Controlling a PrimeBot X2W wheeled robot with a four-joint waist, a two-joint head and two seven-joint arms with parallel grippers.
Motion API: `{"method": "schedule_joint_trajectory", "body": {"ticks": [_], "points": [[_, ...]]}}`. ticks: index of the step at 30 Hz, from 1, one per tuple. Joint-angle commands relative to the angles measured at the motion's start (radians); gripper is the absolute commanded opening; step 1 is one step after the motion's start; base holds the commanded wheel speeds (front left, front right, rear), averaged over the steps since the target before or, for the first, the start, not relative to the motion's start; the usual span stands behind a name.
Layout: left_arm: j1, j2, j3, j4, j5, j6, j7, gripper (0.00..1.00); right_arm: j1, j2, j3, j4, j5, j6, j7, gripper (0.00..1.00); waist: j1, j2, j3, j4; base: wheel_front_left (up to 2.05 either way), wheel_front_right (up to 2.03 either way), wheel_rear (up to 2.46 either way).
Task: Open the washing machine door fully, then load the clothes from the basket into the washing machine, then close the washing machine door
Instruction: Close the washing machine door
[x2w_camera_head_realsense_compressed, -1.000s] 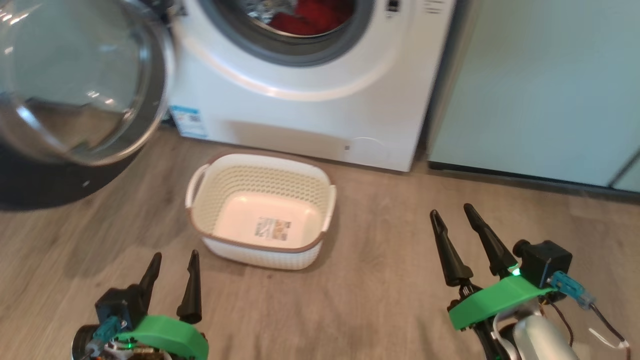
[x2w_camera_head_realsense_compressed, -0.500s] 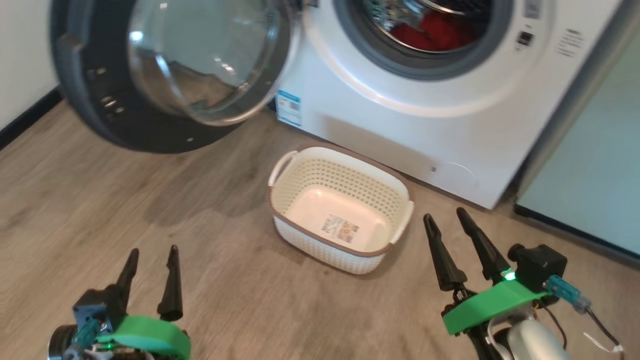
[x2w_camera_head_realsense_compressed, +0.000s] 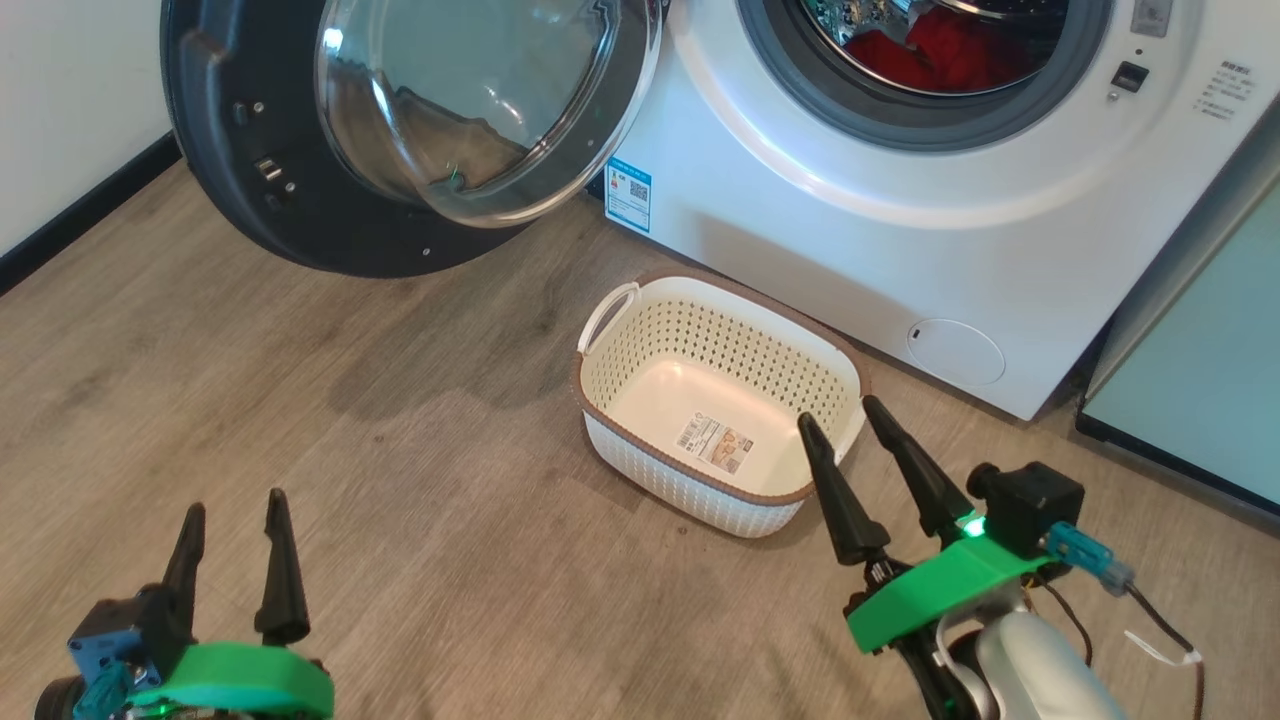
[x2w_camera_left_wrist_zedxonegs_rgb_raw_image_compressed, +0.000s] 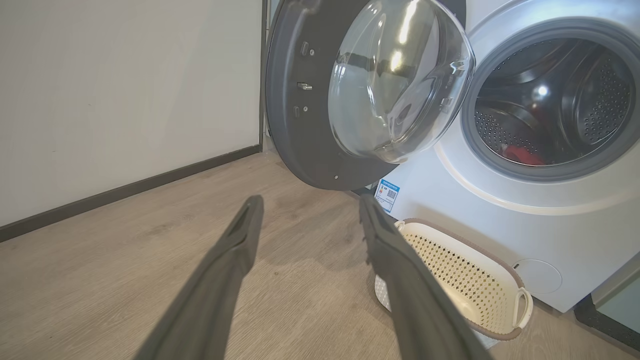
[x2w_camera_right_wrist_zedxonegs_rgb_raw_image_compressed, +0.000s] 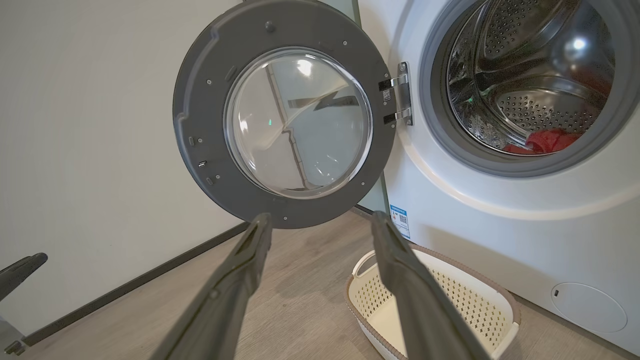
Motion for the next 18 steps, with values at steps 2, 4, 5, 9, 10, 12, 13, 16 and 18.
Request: {"method": "schedule_joint_trajectory", "body": {"ticks": [2,4,5,9,10,12,13,16,18], "points": [[-0.02,0.004,0.032,-0.047,-0.01,0.01,-0.013,1.0,-0.057,0.001,0.032,-0.018,0.01,0.0,-0.006,1.0,0.0,0.0,-0.001,-0.001,0.0,0.0,0.0],[-0.016,0.004,0.032,-0.05,-0.012,0.014,-0.013,1.0,-0.064,0.002,0.036,-0.014,0.014,0.0,-0.006,1.0,0.0,0.0,-0.003,-0.002,0.0,0.0,0.0],[-0.015,0.004,0.033,-0.052,-0.012,0.015,-0.013,1.0,-0.066,0.002,0.037,-0.014,0.016,0.0,-0.006,1.0,0.0,0.0,-0.003,-0.003,0.0,0.0,0.0],[-0.013,0.004,0.04,-0.06,-0.015,0.019,-0.013,1.0,-0.069,0.002,0.038,-0.012,0.019,0.0,-0.006,1.0,0.0,0.0,-0.005,-0.004,0.0,0.0,0.0],[-0.012,0.004,0.041,-0.061,-0.015,0.019,-0.013,1.0,-0.069,0.002,0.038,-0.012,0.019,0.0,-0.006,1.0,0.0,0.0,-0.006,-0.005,0.0,0.0,0.0],[-0.011,0.004,0.043,-0.061,-0.015,0.019,-0.013,1.0,-0.068,0.002,0.039,-0.012,0.019,0.0,-0.006,1.0,0.0,0.0,-0.007,-0.006,0.0,0.0,0.0],[-0.01,0.004,0.044,-0.061,-0.015,0.019,-0.013,1.0,-0.066,0.002,0.038,-0.012,0.019,0.0,-0.006,1.0,0.0,0.0,-0.008,-0.007,0.0,0.0,0.0],[-0.009,0.004,0.043,-0.058,-0.015,0.019,-0.013,1.0,-0.064,0.002,0.034,-0.013,0.018,0.0,-0.006,1.0,0.0,0.0,-0.011,-0.008,0.0,0.0,0.0],[-0.01,0.004,0.041,-0.057,-0.015,0.018,-0.013,1.0,-0.062,0.002,0.031,-0.014,0.017,0.0,-0.006,1.0,0.0,0.0,-0.012,-0.009,0.0,0.0,0.0]]}}
